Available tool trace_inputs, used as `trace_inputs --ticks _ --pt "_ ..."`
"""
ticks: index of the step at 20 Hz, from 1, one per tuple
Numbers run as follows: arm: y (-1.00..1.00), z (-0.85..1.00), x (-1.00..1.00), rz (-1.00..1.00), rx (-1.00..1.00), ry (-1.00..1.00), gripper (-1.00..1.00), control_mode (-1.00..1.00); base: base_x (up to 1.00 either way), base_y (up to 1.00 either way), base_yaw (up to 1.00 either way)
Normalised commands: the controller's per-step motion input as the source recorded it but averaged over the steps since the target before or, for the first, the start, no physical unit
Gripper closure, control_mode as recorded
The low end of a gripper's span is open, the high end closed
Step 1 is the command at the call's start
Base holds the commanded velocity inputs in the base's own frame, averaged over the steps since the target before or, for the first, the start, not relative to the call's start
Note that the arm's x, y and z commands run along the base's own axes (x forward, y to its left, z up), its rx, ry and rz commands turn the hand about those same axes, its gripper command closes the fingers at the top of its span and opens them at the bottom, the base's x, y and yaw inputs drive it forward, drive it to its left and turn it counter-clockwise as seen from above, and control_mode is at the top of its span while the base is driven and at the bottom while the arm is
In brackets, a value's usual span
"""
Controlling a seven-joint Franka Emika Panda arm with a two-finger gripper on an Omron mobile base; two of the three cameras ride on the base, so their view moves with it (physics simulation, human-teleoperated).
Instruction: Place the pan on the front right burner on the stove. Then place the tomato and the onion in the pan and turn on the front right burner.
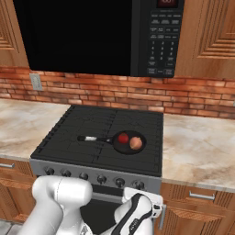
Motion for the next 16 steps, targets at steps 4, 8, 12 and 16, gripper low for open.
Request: trace_inputs --ticks 4,8,12,16 --pt "0.22 -0.09 0.18 -0.02 0.0 0.0 1.0 -1.0 0.0 0.0 0.0" --pt "0.36 -0.04 0.08 -0.03 0.0 0.0 1.0 -1.0 0.0 0.0 0.0" --pt "0.48 0.0 0.0 -0.05 -0.08 -0.06 1.0 -1.0 0.0 0.0 0.0" --pt "0.41 0.0 0.0 -0.07 -0.16 -0.08 1.0 -1.0 0.0 0.0 0.0"
